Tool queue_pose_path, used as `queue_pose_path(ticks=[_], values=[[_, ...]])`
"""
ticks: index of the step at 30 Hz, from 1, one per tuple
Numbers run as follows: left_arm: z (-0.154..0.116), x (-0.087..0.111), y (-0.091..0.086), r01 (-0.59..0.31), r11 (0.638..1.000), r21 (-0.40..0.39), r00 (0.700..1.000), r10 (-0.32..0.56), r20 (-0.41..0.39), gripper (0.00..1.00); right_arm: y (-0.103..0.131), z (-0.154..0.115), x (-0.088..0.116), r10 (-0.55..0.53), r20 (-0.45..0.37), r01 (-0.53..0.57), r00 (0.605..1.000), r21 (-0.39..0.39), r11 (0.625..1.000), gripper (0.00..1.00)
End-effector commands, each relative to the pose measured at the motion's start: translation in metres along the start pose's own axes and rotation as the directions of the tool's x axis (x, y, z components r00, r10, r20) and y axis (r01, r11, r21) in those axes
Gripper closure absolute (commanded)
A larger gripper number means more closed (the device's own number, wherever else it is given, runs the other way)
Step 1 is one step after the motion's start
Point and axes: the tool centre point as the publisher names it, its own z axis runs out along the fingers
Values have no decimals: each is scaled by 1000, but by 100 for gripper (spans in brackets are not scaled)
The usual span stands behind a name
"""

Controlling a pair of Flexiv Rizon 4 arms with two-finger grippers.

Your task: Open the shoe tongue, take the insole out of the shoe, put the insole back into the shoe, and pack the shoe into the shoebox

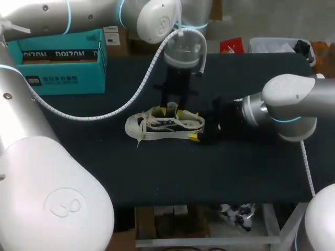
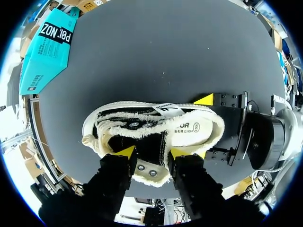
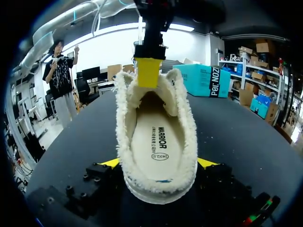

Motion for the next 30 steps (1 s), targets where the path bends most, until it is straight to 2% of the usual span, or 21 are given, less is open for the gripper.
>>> queue_pose_path(ticks=[1, 4, 9, 17, 21, 25, 30], values=[[2, 3, -4, 5, 1000, -10, 1000, -4, 15, 98, -4, 3, -1, -1, 2, 1, 1000, -3, 1000, 100], [1, 1, -4, 7, 1000, -7, 1000, -7, 12, 100, -4, 3, -1, -1, 2, 1, 1000, -3, 1000, 100], [-10, -15, 3, 16, 999, 33, 999, -14, -45, 100, -4, 3, -1, -1, 2, 1, 1000, -3, 1000, 100], [-27, -60, 17, 45, 990, 132, 974, -14, -225, 100, -4, 3, -1, -1, 2, 1, 1000, -3, 1000, 100], [-21, -80, 18, 52, 988, 144, 955, -8, -295, 100, -4, 3, -1, -1, 2, 1, 1000, -3, 1000, 100], [-9, -99, 12, 68, 990, 124, 932, -19, -362, 100, -4, 3, -1, -1, 2, 1, 1000, -3, 1000, 100], [11, -109, 7, 85, 992, 97, 921, -42, -386, 100, -4, 3, -1, -1, 2, 1, 1000, -3, 1000, 100]])
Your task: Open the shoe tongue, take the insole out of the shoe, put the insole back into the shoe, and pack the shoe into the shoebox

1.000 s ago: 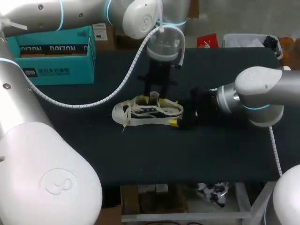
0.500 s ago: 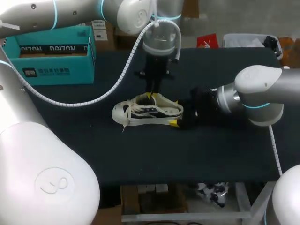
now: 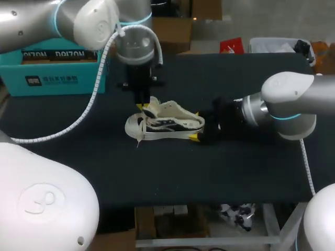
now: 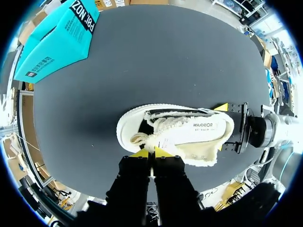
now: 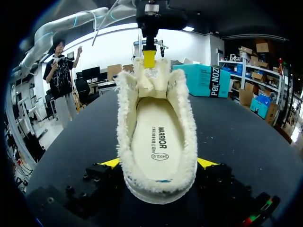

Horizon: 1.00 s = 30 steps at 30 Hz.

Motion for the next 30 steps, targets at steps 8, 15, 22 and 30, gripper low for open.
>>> queue_pose_path(ticks=[8, 15, 22, 30], values=[[30, -24, -2, 2, 1000, -23, 973, -8, -231, 100, -4, 3, -1, -1, 2, 1, 1000, -4, 1000, 100], [-10, -25, 9, -67, 996, 62, 963, 81, -257, 22, -4, 3, -1, -1, 2, 1, 1000, -4, 1000, 100], [-69, -13, 16, -274, 951, 145, 920, 303, -247, 33, -4, 3, -1, -1, 2, 1, 1000, -4, 1000, 100], [-93, 25, 5, -830, 543, 129, 518, 836, -184, 100, -4, 3, -1, -1, 2, 1, 1000, -4, 1000, 100]])
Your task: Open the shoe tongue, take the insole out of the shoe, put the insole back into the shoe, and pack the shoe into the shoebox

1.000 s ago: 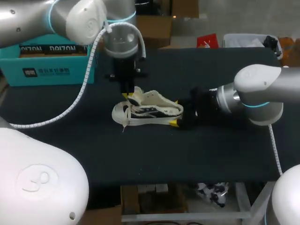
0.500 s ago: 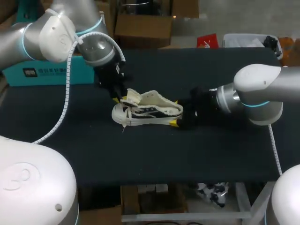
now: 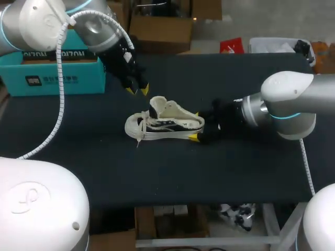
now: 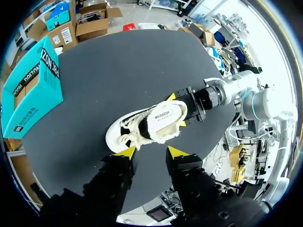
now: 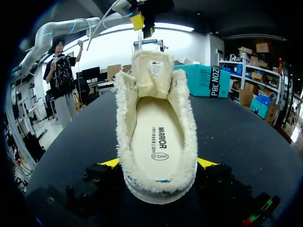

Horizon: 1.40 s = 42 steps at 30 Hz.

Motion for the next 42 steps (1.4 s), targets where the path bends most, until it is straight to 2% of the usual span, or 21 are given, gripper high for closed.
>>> queue_pose_path(ticks=[1, 4, 5, 6, 8, 9, 10, 11, 22, 23, 24, 25, 27, 29, 30, 35, 36, 37, 39, 40, 42], values=[[0, 14, -15, -574, 796, -193, 817, 571, -75, 100, -4, 3, -1, 0, 0, 0, 1000, -2, 1000, 100], [4, 25, -21, -776, 575, -259, 623, 763, -170, 100, -4, 3, -1, 0, 0, 0, 1000, -2, 1000, 100], [5, 29, -25, -815, 504, -287, 567, 796, -212, 100, -4, 3, -1, 0, 0, 0, 1000, -2, 1000, 100], [8, 34, -28, -847, 402, -347, 497, 831, -250, 100, -4, 3, -1, 0, 0, 0, 1000, -2, 1000, 100], [13, 42, -37, -900, 259, -351, 380, 861, -338, 100, -4, 3, -1, 0, 0, 0, 1000, -2, 1000, 100], [16, 45, -42, -898, 212, -385, 356, 865, -354, 100, -4, 3, -1, 0, 0, 0, 1000, -2, 1000, 100], [19, 49, -49, -864, 252, -437, 409, 856, -315, 100, -4, 3, -1, 0, 0, 0, 1000, -2, 1000, 100], [23, 55, -57, -768, 421, -483, 557, 811, -178, 100, -4, 3, -1, 0, 0, 0, 1000, -2, 1000, 100], [23, 55, -57, -768, 421, -483, 557, 811, -178, 100, -4, 3, -1, 0, 0, 0, 1000, -2, 1000, 100], [29, 54, -60, -779, 409, -476, 553, 805, -214, 100, -4, 3, -1, 0, 0, 0, 1000, -2, 1000, 100], [35, 53, -59, -782, 376, -497, 516, 837, -180, 100, -4, 3, -1, 0, 0, 0, 1000, -2, 1000, 100], [43, 51, -54, -814, 324, -482, 472, 852, -224, 100, -4, 3, -1, 0, 0, 0, 1000, -2, 1000, 100], [55, 47, -47, -837, 284, -468, 425, 876, -229, 100, -4, 3, -1, 0, 0, 0, 1000, -2, 1000, 100], [65, 42, -45, -840, 282, -463, 428, 870, -246, 100, -4, 3, -1, 0, 0, 0, 1000, -2, 1000, 100], [72, 38, -41, -861, 257, -438, 391, 887, -247, 100, -4, 3, -1, 0, 0, 0, 1000, -2, 1000, 100], [98, 27, -31, -872, 247, -423, 350, 918, -185, 100, -4, 3, -1, 0, 0, 0, 1000, -2, 1000, 100], [103, 26, -30, -872, 245, -425, 335, 930, -151, 100, -4, 3, -1, 0, 0, 0, 1000, -2, 1000, 100], [107, 24, -29, -893, 211, -398, 301, 937, -178, 100, -4, 3, -1, 0, 0, 0, 1000, -2, 1000, 100], [113, 21, -27, -900, 212, -381, 288, 945, -153, 100, -4, 3, -1, 0, 0, 0, 1000, -2, 1000, 100], [115, 19, -26, -920, 193, -341, 263, 949, -171, 100, -4, 3, -1, 0, 0, 0, 1000, -2, 1000, 100], [119, 17, -25, -927, 209, -311, 268, 950, -162, 100, -4, 3, -1, 0, 0, 0, 1000, -2, 1000, 100]])
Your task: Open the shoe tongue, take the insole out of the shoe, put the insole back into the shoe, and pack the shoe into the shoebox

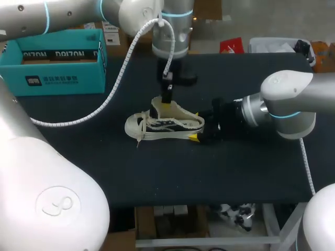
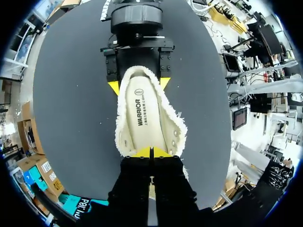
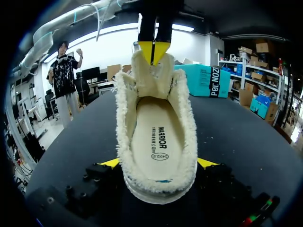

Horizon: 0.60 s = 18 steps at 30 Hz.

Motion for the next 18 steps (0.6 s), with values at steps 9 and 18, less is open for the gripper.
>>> queue_pose_path(ticks=[9, 18], values=[[34, 12, 2, -46, 985, 167, 999, 45, 14, 100, -4, 3, -1, 0, 1, 0, 1000, -3, 1000, 100], [64, 13, -11, -33, 986, 161, 999, 35, -14, 100, -4, 3, -1, 0, 1, 0, 1000, -3, 1000, 100]])
